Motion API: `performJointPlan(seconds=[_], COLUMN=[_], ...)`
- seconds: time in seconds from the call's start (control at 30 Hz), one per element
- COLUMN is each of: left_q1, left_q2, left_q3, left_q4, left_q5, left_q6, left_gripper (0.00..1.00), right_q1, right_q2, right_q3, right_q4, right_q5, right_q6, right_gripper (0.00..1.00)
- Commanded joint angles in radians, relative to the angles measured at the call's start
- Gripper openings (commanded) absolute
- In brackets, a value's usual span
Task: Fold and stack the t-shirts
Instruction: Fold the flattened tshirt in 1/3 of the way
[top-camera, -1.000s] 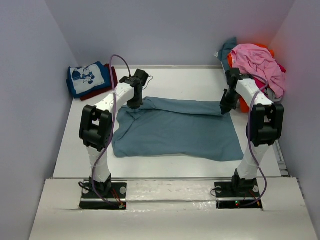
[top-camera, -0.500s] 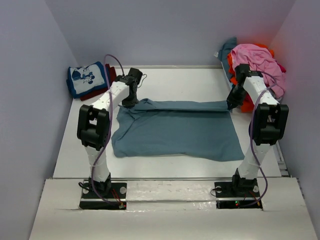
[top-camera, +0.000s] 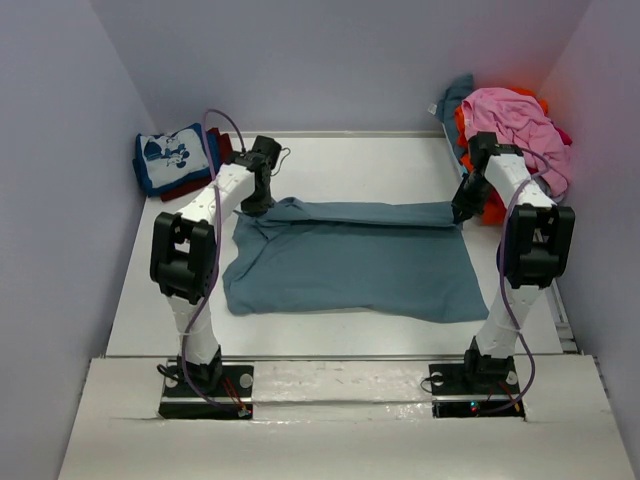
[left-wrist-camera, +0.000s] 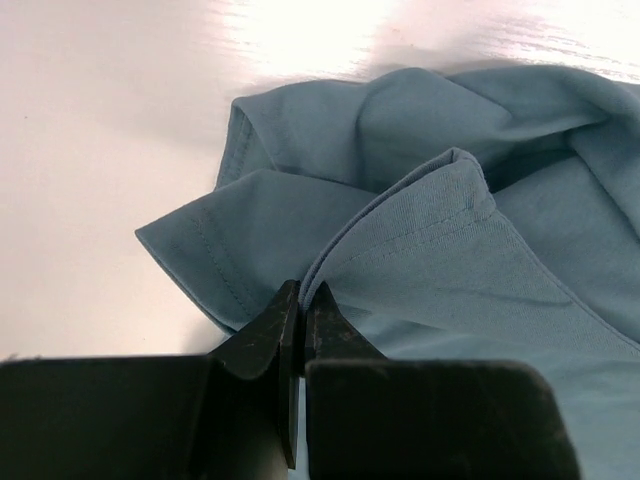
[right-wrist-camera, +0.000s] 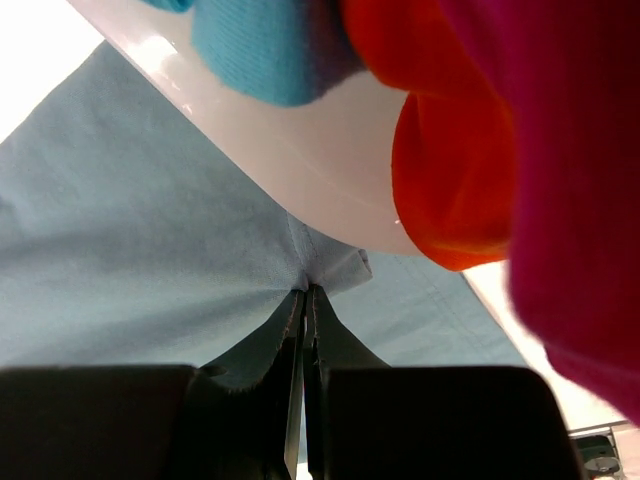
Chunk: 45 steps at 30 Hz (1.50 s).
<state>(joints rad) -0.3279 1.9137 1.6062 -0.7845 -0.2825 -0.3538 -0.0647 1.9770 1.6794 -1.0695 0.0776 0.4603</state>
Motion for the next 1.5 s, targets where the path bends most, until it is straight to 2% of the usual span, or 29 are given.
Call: performJointPlan(seconds=[0.0, 0.07, 0.13, 0.17, 0.2, 0.3, 0.33, 0.4, 0.57, 0.87, 1.13, 1.47], left_q1=[0.009, 0.009, 0.009, 0.009, 0.009, 0.009, 0.009, 0.009, 0.009, 0.009, 0.009, 0.009], left_q2=[-0.068, -0.074, -0.082, -0.088, -0.096, -0.105, -0.108, -0.116, -0.119, -0.007, 0.024, 0.045], left_q3=[-0.022, -0.028, -0.041, -0.048, -0.055, -0.058, -0.055, -0.054, -0.023, 0.123, 0.144, 0.198], left_q4=[-0.018, -0.015, -0.015, -0.012, -0.006, -0.007, -0.009, -0.010, 0.005, -0.012, -0.012, -0.025], left_q5=[-0.020, -0.014, -0.011, -0.007, -0.004, -0.007, -0.010, -0.012, -0.021, -0.009, 0.000, 0.000], left_q6=[0.024, 0.026, 0.027, 0.027, 0.029, 0.024, 0.021, 0.021, 0.013, -0.002, -0.005, 0.006], left_gripper=[0.06, 0.07, 0.24, 0.29, 0.38, 0.53, 0.65, 0.79, 0.82, 0.82, 0.81, 0.81], right_q1=[-0.014, -0.014, -0.014, -0.014, -0.014, -0.014, -0.014, -0.014, -0.014, -0.014, -0.014, -0.014], right_q2=[-0.007, -0.012, -0.018, -0.021, -0.027, -0.038, -0.044, -0.049, -0.052, -0.024, -0.015, -0.006], right_q3=[-0.010, -0.021, -0.027, -0.032, -0.032, -0.041, -0.044, -0.053, -0.049, -0.009, -0.096, -0.213], right_q4=[0.005, 0.008, 0.008, 0.008, 0.009, 0.014, 0.014, 0.020, 0.029, 0.031, 0.051, 0.095], right_q5=[0.016, 0.016, 0.014, 0.011, 0.011, 0.008, 0.008, 0.005, -0.019, -0.062, -0.070, -0.070], right_q6=[-0.012, -0.012, -0.014, -0.014, -0.015, -0.015, -0.018, -0.018, -0.011, -0.018, -0.025, -0.022], right_gripper=[0.09, 0.12, 0.16, 0.26, 0.29, 0.42, 0.45, 0.48, 0.49, 0.49, 0.48, 0.41])
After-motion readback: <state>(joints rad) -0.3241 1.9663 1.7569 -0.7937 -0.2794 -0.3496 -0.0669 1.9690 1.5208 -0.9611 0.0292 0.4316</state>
